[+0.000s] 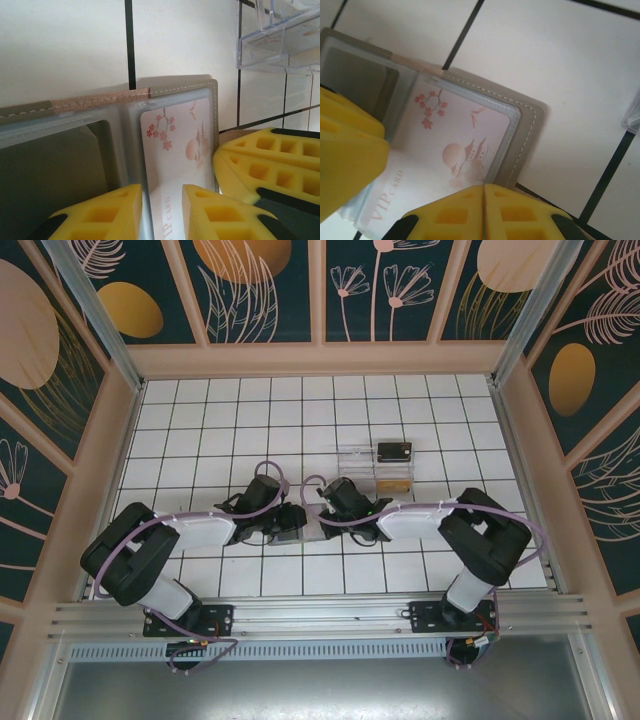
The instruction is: Take the credit cards out of the card holder
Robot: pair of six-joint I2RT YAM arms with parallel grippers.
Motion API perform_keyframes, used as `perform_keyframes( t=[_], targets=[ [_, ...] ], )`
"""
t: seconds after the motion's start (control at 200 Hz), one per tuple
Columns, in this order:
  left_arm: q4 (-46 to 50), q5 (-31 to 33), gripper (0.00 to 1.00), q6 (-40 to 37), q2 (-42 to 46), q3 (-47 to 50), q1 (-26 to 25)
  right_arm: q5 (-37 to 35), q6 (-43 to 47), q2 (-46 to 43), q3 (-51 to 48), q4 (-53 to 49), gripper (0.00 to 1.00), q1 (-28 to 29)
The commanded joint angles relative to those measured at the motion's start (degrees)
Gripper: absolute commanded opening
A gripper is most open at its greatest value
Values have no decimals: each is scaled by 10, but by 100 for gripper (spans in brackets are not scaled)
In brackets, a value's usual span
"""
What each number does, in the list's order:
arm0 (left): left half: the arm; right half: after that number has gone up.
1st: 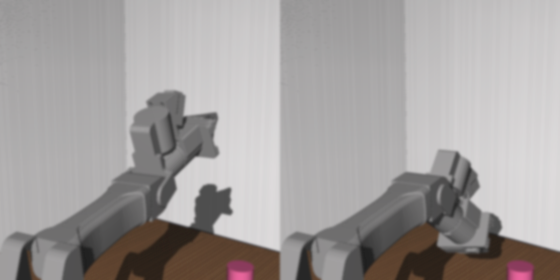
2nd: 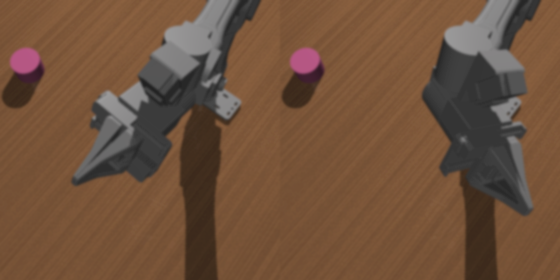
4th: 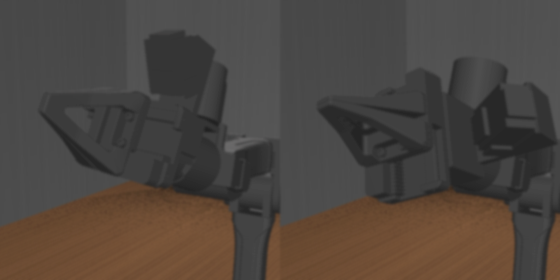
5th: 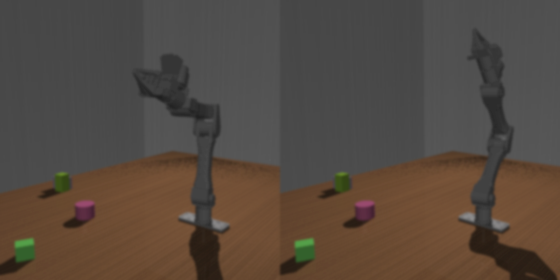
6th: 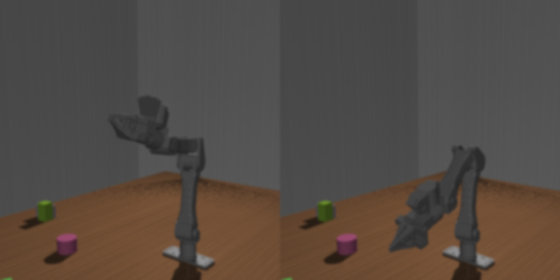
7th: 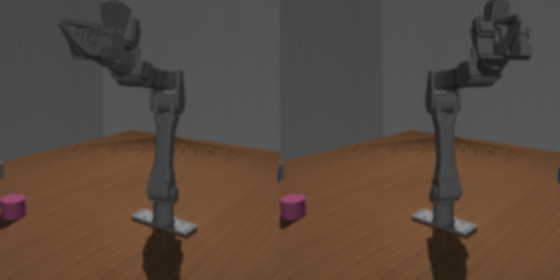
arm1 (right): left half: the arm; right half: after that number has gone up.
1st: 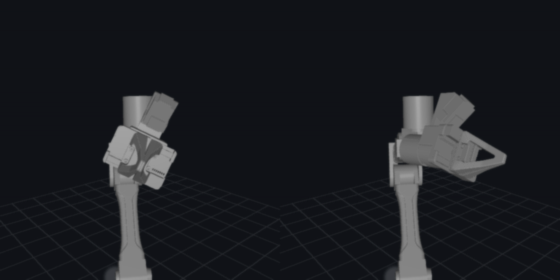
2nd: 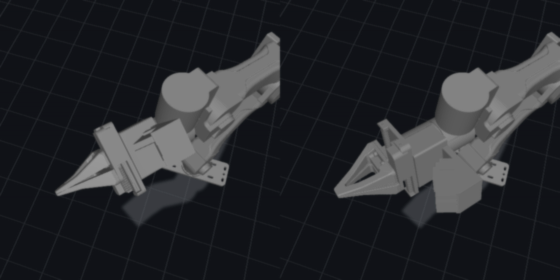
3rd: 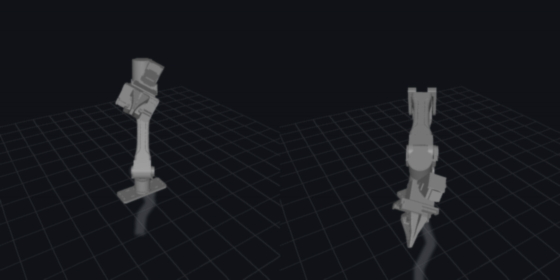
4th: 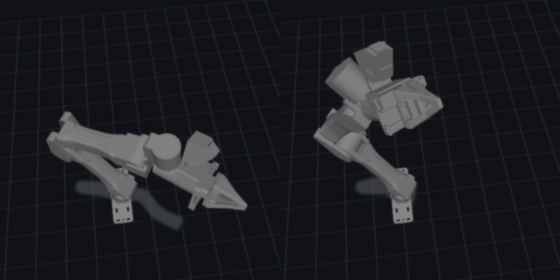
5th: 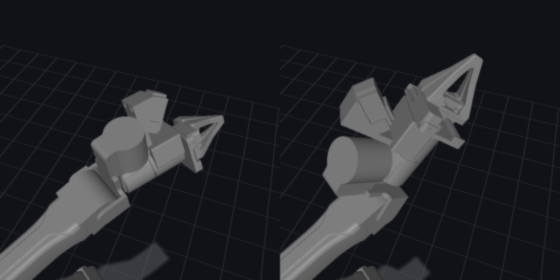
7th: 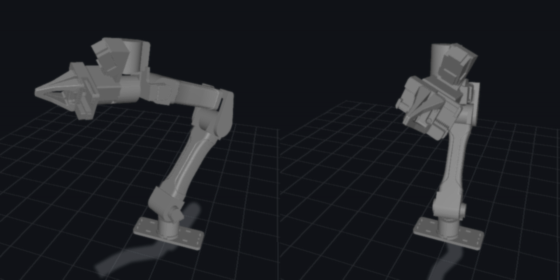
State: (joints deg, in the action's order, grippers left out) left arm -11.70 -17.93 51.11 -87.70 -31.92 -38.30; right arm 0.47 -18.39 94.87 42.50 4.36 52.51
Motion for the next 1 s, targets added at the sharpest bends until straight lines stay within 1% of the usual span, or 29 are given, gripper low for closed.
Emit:
perform_keyframes(
  t=[0.0,0.15,0.25,0.285,0.355,0.445,0.475,0.596,0.631,0.701,0.761,0.991],
  targets=[
    [34,7,29,-13,-17,-2,2,19,-5,19,0,14,12,5],
    [34,7,29,-13,-17,-1,2,18,-6,20,3,16,12,8],
    [34,6,26,-13,-17,-1,2,16,-5,20,4,15,12,8],
    [35,6,24,-12,-16,-1,2,16,-5,20,4,14,12,8],
    [34,5,16,-13,-17,-1,2,16,-6,20,4,14,12,8],
    [34,4,15,-13,-17,-1,2,14,-6,20,3,13,12,8],
    [34,4,13,-13,-17,-1,2,14,-6,21,2,13,12,8],
    [34,4,13,-12,-14,0,2,11,-8,24,1,13,12,8],
    [35,4,10,-13,-13,0,2,11,-8,25,1,13,12,8],
    [38,5,9,-14,-11,0,2,8,-9,29,2,11,12,8],
    [41,7,4,-16,-8,0,2,4,-9,32,2,9,12,8],
    [69,13,3,-31,10,0,10,2,-13,37,1,6,12,8]
  ],
)
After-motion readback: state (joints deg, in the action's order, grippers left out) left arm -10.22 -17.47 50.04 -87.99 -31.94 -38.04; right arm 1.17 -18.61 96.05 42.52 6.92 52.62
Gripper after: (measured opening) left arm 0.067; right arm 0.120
